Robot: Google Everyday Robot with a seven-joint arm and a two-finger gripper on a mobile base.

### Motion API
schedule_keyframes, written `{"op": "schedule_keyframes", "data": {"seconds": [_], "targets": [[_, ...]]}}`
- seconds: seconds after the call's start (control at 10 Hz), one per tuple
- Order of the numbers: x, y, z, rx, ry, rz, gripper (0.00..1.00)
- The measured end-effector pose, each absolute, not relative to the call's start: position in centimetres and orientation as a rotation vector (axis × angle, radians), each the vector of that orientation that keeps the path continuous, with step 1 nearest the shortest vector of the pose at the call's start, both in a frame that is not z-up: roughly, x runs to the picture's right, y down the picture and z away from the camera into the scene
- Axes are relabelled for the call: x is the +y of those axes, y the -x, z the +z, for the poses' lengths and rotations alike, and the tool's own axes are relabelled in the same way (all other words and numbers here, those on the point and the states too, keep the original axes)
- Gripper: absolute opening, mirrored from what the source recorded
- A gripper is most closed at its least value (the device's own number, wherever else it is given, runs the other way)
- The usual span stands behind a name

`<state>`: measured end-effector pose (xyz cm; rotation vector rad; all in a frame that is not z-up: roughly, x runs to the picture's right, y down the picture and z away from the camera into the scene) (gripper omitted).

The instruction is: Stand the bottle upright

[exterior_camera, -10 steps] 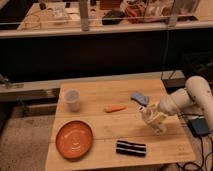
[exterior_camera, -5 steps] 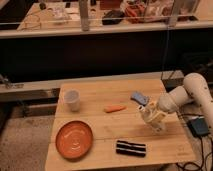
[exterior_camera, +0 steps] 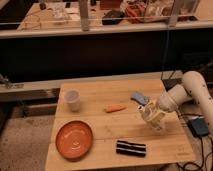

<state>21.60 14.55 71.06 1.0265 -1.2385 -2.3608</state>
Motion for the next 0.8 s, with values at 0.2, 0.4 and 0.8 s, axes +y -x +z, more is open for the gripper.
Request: {"op": "schedule_keyframes", "data": {"seconds": [0.2,0.4,0.8], "targets": [[14.4,-21.3,71.1,-1.254,-1.034,-2.364,0.0],[13.4,-20.9,72.1,-1.132,-1.012,-2.368,0.0],[11.8,-19.9,73.1,-0.854,-1.106,-2.329,0.0]]}}
